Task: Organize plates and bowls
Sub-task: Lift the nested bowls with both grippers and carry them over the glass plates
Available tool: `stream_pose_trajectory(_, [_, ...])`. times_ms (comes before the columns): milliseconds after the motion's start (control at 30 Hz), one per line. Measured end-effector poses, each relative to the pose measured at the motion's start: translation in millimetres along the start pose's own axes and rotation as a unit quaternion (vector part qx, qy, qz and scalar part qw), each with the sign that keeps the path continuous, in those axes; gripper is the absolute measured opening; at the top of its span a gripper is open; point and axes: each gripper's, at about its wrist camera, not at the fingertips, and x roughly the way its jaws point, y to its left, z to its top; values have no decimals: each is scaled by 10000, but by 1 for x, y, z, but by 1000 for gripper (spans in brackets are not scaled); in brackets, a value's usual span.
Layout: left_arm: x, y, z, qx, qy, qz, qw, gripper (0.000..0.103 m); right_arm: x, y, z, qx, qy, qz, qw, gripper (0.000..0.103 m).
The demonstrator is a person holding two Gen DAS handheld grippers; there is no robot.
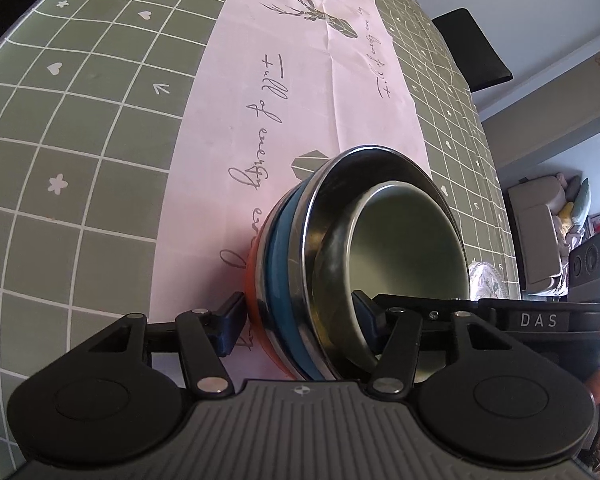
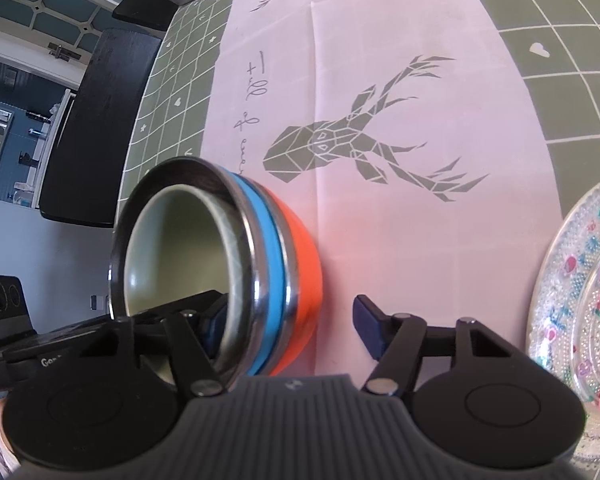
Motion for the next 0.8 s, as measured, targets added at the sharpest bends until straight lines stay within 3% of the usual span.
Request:
stream_pose_trajectory(333, [-6, -3, 3, 78, 8, 154, 9999, 58, 6, -5, 2, 235, 126, 191, 9995, 57])
stream_pose_trajectory(467, [-5, 0, 2, -12, -30, 85, 10000, 57, 7, -10, 0, 389, 99, 436, 9982, 50])
stream_pose_trajectory(800, [-7, -4, 1, -197, -103, 273, 9994, 52, 3, -6, -4, 360, 33, 314, 9989, 49])
